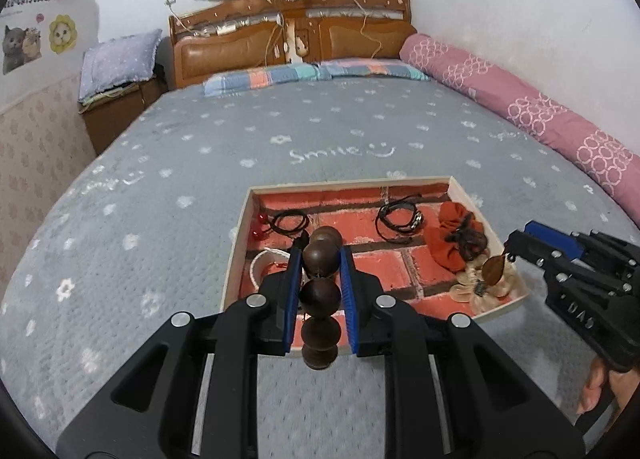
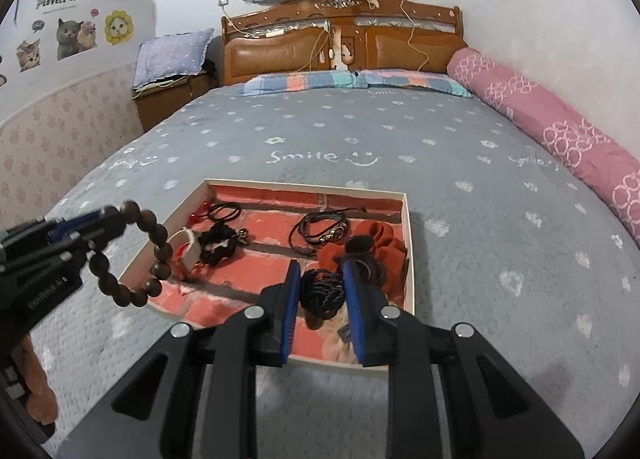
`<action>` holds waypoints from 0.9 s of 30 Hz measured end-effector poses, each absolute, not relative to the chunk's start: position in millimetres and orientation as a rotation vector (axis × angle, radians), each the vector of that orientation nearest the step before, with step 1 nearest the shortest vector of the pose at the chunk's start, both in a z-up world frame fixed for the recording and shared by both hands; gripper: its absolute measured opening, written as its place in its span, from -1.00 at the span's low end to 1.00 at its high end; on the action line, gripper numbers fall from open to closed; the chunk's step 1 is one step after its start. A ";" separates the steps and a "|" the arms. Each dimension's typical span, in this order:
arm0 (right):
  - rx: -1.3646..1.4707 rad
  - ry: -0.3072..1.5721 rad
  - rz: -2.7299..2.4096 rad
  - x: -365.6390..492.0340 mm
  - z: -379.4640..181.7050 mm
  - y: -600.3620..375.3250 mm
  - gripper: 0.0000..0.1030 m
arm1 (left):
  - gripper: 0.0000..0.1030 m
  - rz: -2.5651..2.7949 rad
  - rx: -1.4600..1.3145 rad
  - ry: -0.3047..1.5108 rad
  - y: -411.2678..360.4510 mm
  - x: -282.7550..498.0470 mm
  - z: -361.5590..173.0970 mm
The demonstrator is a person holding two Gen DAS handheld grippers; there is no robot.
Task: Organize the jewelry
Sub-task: 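Carry the bead bracelet and hair tie into the tray and release both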
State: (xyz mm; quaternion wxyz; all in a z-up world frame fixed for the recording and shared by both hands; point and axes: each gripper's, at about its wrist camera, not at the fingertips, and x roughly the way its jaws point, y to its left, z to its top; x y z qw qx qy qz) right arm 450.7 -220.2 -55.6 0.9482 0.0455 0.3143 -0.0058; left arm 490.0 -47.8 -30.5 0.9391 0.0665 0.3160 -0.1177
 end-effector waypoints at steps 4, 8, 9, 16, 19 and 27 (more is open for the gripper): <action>0.100 0.674 -0.024 469.6 -74.0 -222.8 -0.56 | -0.65 -0.219 0.131 0.693 -43.9 514.3 -58.1; 0.090 0.716 -0.044 481.3 -98.0 -226.8 -0.56 | -0.65 -0.183 0.115 0.712 -32.2 524.1 -75.9; 0.090 0.723 -0.052 482.6 -103.0 -228.2 -0.56 | -0.65 -0.174 0.115 0.712 -29.6 525.3 -78.5; 0.108 0.769 -0.085 485.6 -125.6 -238.5 -0.56 | -0.65 -0.110 0.128 0.746 -16.1 542.4 -95.6; 0.107 0.774 -0.088 487.2 -126.3 -239.4 -0.56 | -0.65 -0.097 0.130 0.756 -16.4 549.0 -99.0; 0.108 0.786 -0.095 492.4 -131.5 -237.6 -0.55 | -0.64 -0.064 0.141 0.768 -10.8 557.3 -107.5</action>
